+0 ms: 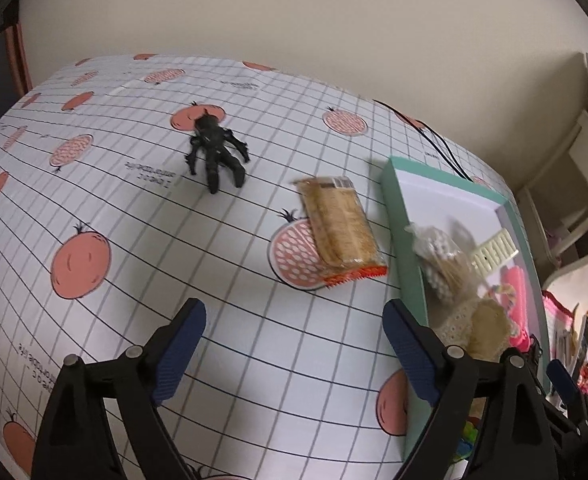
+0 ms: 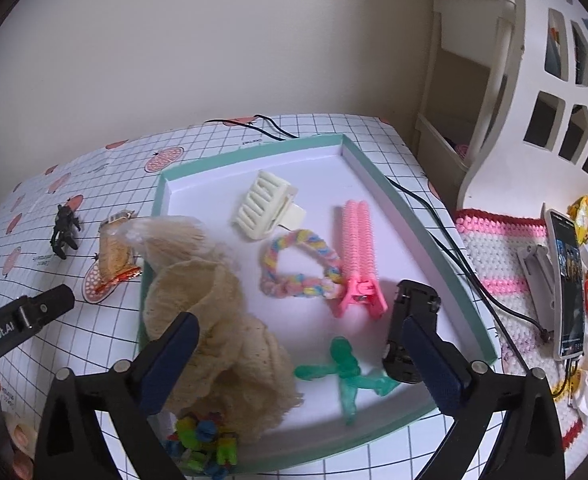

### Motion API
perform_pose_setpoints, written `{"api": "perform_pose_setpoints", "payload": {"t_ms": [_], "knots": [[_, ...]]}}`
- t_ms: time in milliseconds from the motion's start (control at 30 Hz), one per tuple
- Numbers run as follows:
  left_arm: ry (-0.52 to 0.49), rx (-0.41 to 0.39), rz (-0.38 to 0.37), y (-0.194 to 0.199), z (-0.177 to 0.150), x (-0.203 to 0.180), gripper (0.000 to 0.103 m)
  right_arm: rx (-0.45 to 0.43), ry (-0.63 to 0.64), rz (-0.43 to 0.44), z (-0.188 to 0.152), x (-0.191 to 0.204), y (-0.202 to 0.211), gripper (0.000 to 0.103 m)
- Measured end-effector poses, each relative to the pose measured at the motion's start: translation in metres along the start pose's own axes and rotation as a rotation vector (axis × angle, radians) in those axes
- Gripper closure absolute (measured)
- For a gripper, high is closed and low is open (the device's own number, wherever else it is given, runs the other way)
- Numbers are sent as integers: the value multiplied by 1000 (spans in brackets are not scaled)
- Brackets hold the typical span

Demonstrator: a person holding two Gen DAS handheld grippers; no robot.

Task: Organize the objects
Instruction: 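Withdraw both tools from the tray toward the black figure and snack bar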

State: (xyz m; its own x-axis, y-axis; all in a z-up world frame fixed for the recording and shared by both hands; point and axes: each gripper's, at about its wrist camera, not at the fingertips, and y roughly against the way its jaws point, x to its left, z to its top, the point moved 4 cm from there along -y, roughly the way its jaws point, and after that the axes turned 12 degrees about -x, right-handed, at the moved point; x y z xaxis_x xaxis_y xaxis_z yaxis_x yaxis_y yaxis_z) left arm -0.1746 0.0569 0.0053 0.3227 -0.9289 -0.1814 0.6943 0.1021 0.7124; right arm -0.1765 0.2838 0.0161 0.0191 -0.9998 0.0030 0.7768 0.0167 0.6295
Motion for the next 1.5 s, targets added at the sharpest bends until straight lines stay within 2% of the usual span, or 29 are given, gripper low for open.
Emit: {"api": "perform_pose_setpoints", "payload": {"t_ms": [133,467,667,967,1167,1333,1500], "knots": [[2,-19,22,0,4,7,4,-7,-3,-2,2,6,1,0],[23,-59,58,1,16,27,4,-23,13,12,9,36,5,0],[106,-29,91,-5,20,53,4,-24,43,46,9,65,6,0],[242,-46,128,-7,36,101,4,-14,78,116,6,112,7,0],[322,-20,139,-16,48,133,4,4,100,148,4,137,3,0],[264,-29,140,-21,59,135,4,25,82,201,7,157,-2,0],[150,-62,69,-25,76,118,4,34,128,238,10,174,-10,0]]}}
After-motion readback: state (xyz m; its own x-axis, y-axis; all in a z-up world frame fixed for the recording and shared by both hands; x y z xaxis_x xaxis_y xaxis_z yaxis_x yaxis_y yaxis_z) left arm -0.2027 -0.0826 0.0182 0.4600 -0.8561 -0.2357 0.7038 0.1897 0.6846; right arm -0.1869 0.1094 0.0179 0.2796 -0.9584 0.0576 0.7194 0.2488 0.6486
